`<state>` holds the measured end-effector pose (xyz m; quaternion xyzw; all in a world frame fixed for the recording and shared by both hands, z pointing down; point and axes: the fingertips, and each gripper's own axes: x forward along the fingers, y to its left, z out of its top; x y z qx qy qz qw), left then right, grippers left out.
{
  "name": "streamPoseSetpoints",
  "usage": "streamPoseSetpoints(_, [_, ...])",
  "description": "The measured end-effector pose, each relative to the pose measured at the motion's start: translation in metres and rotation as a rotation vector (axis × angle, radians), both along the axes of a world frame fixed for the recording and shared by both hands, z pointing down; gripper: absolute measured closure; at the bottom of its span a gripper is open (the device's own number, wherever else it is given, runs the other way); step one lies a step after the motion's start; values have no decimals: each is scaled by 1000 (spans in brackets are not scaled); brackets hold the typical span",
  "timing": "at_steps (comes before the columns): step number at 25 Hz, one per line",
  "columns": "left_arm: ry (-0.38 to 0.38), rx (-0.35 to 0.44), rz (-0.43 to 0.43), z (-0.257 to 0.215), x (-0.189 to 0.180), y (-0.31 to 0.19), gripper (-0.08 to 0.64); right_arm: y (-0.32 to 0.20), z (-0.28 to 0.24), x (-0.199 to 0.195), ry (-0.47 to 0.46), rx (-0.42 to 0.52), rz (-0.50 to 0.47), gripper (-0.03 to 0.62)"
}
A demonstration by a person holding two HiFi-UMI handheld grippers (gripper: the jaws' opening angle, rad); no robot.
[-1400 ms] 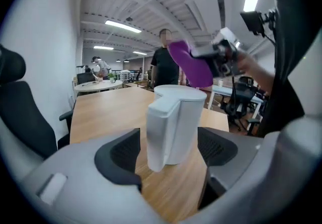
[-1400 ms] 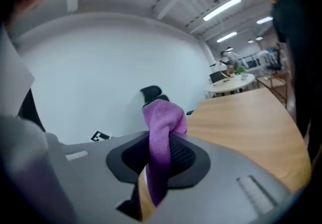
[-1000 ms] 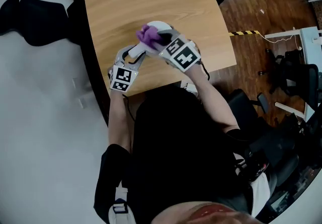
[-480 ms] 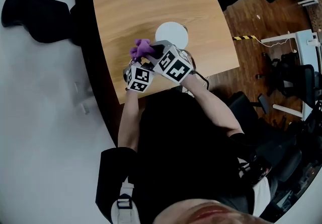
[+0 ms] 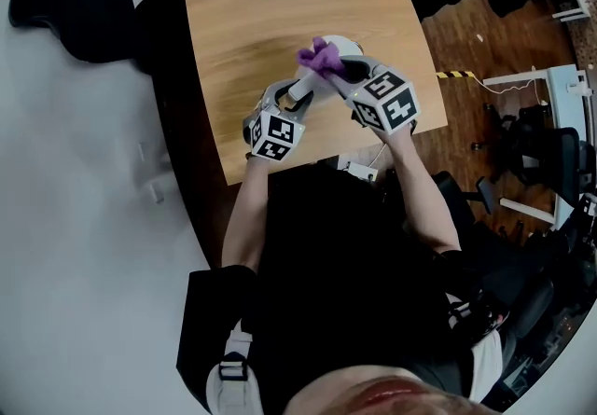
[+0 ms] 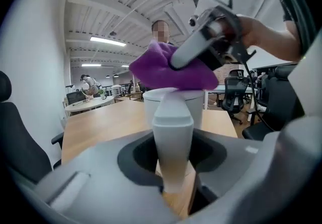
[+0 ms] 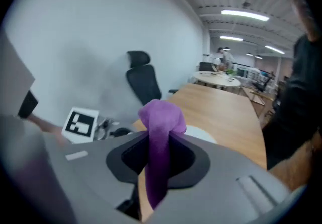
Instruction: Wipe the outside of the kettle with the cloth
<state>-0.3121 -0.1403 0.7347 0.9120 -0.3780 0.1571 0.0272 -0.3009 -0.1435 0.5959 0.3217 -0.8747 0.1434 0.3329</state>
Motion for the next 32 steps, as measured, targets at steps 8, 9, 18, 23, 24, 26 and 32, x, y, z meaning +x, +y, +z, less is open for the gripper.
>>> streamPoseSetpoints(8, [-14,-4,14,-2,-7,-4,305,-52,12,26,31,15,155,517])
streamPoseSetpoints(9, [-16,-2,12,-1,-7,-1,304,-50,8,10,57,7,106,517])
streamPoseSetpoints(18, [-29,-6,-17,5,3,17,302,-72,41,71,239,-89,76,517])
streamPoseSetpoints(23, [33,-36,-87,-14,8,25,248,-45,-21,165,-326,-110,258,517])
streamPoseSetpoints(24, [65,-61,-113,-19,6,30,233,-28,-37,158,-479,-117,218,517])
streamPoseSetpoints(26, [119,-125,-214,-29,-8,43,230,8,-37,134,-608,-136,93,517])
streamPoseSetpoints(32, [115,-110,-447,-151,34,-56,316,-77,17,233,-730,-168,293,517])
